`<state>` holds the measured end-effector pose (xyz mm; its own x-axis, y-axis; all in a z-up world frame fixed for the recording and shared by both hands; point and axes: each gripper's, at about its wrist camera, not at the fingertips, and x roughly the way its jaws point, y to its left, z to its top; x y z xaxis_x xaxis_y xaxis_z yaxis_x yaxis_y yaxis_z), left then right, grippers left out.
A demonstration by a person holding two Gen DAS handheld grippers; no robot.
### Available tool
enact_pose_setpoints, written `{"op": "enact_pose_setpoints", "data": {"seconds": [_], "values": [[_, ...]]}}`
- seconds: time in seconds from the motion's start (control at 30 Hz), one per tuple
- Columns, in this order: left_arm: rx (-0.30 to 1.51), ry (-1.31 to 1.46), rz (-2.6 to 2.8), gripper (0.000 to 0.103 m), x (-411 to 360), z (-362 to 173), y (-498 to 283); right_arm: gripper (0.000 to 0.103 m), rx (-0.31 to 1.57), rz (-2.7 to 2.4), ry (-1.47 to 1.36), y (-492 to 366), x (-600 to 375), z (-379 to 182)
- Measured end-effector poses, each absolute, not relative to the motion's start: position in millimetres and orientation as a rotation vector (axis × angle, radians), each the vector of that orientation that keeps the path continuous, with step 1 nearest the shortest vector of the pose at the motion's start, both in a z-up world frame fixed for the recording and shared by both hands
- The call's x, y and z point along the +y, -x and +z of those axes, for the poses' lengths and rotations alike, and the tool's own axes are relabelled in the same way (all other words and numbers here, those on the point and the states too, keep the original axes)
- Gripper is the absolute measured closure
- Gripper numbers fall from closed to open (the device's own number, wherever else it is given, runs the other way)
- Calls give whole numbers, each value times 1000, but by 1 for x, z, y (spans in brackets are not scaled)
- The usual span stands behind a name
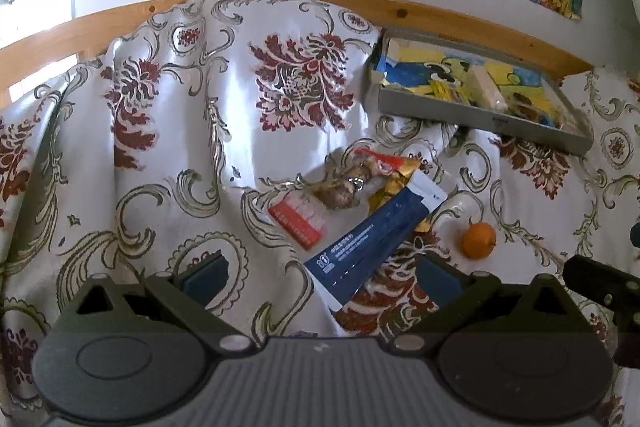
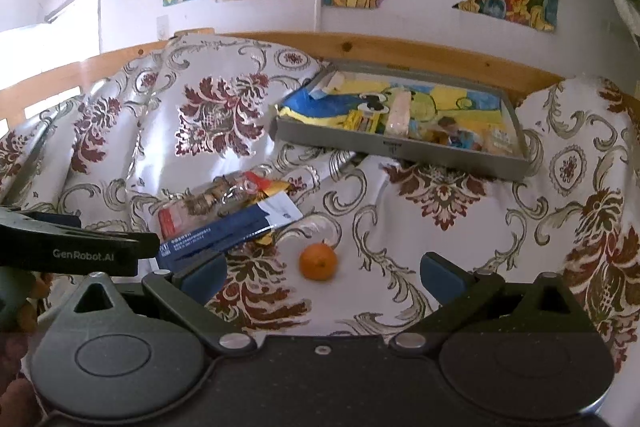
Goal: Organize snacks
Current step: 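Move the right tool toward the orange mandarin while the left approaches the navy stick pack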
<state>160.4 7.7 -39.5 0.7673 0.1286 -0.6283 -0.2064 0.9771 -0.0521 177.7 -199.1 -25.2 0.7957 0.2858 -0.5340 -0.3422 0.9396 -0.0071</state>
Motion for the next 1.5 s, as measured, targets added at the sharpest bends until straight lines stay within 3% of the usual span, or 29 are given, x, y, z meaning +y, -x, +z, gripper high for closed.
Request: {"op": "enact_pose_setpoints", "data": {"seconds": [0.37, 1.5], "values": [[702, 91, 174, 0, 4, -45, -172, 1, 631, 366, 114, -189, -199, -34], [740, -143, 113, 0, -19, -74, -227, 1, 627, 420, 351, -245, -194, -80]]}}
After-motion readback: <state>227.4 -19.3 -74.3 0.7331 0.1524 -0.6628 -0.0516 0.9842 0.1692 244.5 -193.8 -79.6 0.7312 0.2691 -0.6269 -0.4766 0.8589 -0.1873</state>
